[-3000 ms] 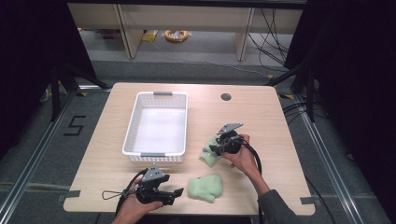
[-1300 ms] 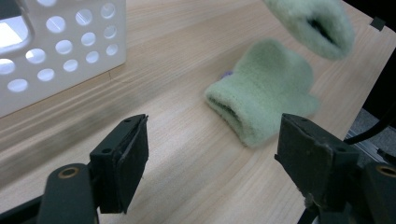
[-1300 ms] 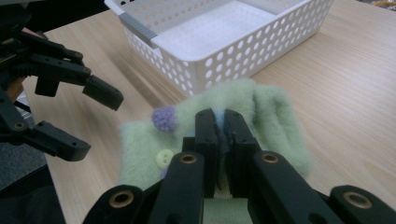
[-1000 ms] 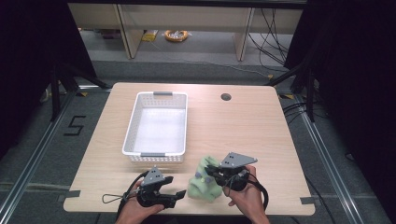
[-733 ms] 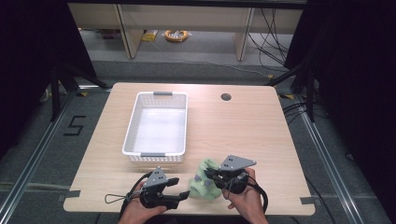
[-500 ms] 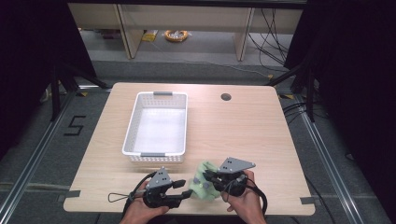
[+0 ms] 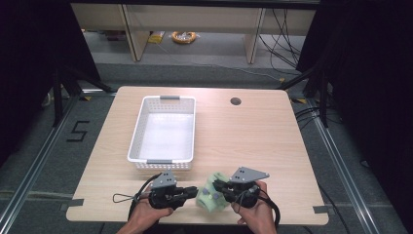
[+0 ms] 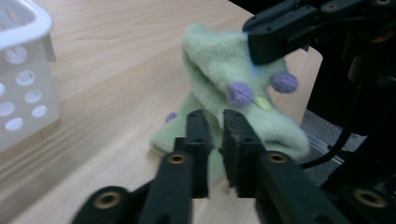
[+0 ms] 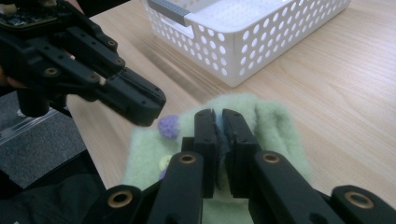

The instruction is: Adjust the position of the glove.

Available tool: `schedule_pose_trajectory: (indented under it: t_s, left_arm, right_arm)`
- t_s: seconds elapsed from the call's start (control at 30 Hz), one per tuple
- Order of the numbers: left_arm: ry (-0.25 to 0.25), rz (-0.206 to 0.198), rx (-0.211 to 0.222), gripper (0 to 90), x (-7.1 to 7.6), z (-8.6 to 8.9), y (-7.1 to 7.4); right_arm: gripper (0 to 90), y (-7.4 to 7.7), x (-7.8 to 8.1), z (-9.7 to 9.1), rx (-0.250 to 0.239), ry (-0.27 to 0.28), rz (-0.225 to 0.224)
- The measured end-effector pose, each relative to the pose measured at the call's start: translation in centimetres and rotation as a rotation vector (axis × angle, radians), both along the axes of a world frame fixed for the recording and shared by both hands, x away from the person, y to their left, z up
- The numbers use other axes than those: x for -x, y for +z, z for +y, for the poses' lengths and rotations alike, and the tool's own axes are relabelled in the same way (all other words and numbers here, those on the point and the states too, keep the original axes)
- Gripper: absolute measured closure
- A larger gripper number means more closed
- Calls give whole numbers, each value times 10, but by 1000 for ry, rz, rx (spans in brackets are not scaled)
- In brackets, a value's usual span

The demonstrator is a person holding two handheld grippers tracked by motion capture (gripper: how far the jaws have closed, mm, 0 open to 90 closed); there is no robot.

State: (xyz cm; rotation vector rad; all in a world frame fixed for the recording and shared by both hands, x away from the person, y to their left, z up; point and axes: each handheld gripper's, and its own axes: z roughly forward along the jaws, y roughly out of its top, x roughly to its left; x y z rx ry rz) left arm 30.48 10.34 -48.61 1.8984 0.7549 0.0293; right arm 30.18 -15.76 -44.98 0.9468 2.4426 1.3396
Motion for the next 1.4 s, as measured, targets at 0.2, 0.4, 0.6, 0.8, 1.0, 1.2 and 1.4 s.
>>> schedule_pose_trajectory:
  t_s: [0.2,0.4,0.6,0.8,1.0,1.2,1.4]
  left_arm:
    - [-48,33,-8,576,6,-3,-1]
    - [-68,57,-28,545,9,-11,-4]
    - [-87,70,3,591,5,-11,-2]
    - [-94,96,12,822,1,-9,-4]
    - [-89,63,-2,854,-12,1,2]
    - [-101,123,3,856,-27,1,0]
    - [-115,176,0,856,-28,0,-1]
  right_arm:
    - [852,-1,0,0,-13,-24,-3]
    - [852,5,2,0,-21,-32,-16]
    - [852,7,3,1,-14,-19,-26]
    - [852,6,5,3,-32,-6,-4]
    - [852,5,8,1,-15,-17,-12]
    - [852,1,11,1,0,-4,17]
    - [852,2,17,-2,-2,-24,37]
